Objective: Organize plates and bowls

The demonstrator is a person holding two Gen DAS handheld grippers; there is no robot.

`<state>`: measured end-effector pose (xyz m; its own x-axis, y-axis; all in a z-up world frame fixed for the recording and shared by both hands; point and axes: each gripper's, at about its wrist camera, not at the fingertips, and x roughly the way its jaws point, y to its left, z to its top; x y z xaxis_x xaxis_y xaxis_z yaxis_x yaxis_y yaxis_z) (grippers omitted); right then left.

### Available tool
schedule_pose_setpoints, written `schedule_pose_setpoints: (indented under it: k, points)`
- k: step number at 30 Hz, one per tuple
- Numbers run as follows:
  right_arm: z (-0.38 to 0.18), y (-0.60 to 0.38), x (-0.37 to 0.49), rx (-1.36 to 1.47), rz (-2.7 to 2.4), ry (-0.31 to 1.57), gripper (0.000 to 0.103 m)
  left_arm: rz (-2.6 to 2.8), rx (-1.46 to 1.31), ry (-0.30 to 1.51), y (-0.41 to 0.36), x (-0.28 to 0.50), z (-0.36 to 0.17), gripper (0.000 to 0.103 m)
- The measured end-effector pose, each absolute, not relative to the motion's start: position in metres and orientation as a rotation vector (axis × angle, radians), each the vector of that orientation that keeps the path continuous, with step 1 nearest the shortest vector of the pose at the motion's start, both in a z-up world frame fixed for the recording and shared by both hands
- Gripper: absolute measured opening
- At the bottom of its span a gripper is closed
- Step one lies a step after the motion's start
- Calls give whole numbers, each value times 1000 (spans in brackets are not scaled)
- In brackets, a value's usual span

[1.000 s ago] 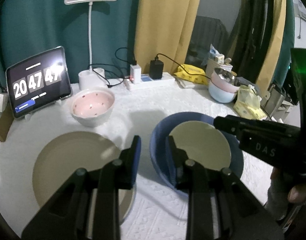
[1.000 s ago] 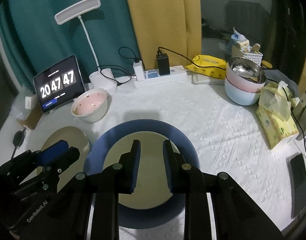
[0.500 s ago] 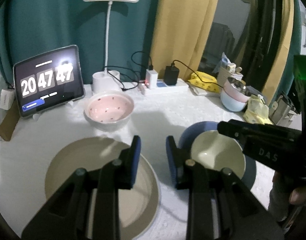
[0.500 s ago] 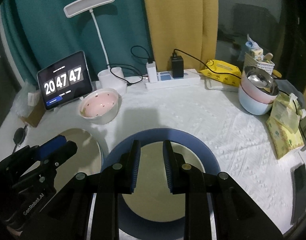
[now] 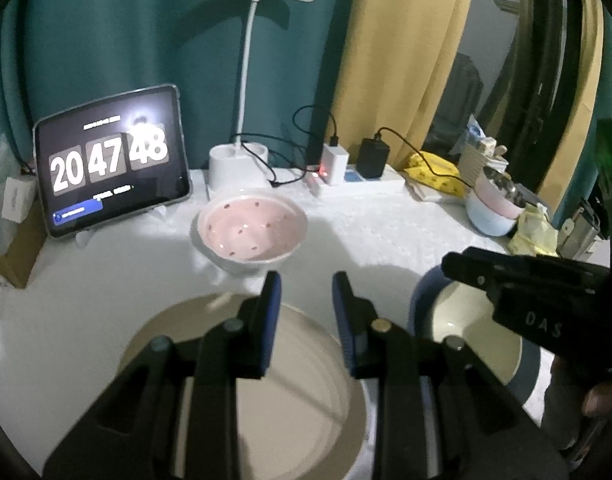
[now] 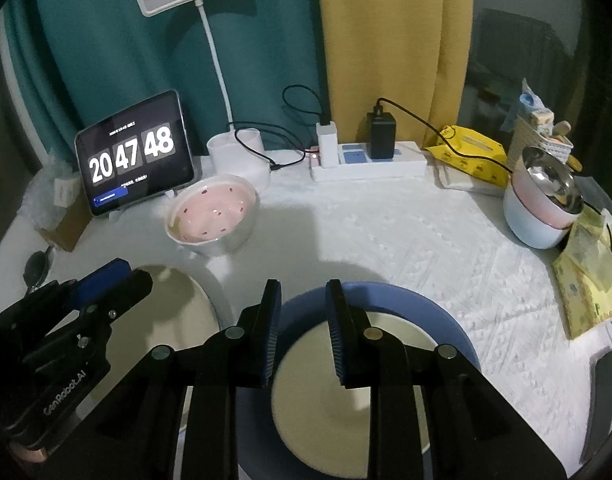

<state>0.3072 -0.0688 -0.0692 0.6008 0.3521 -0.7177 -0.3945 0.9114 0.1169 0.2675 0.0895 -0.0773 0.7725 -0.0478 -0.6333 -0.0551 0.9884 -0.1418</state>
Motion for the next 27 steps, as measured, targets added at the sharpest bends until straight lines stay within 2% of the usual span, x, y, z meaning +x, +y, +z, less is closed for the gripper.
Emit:
schedule_pose_setpoints:
  k: [27]
  points:
    - [-62,-6,352,-118,483,827,24,71,-122,649,147,311,-66,28]
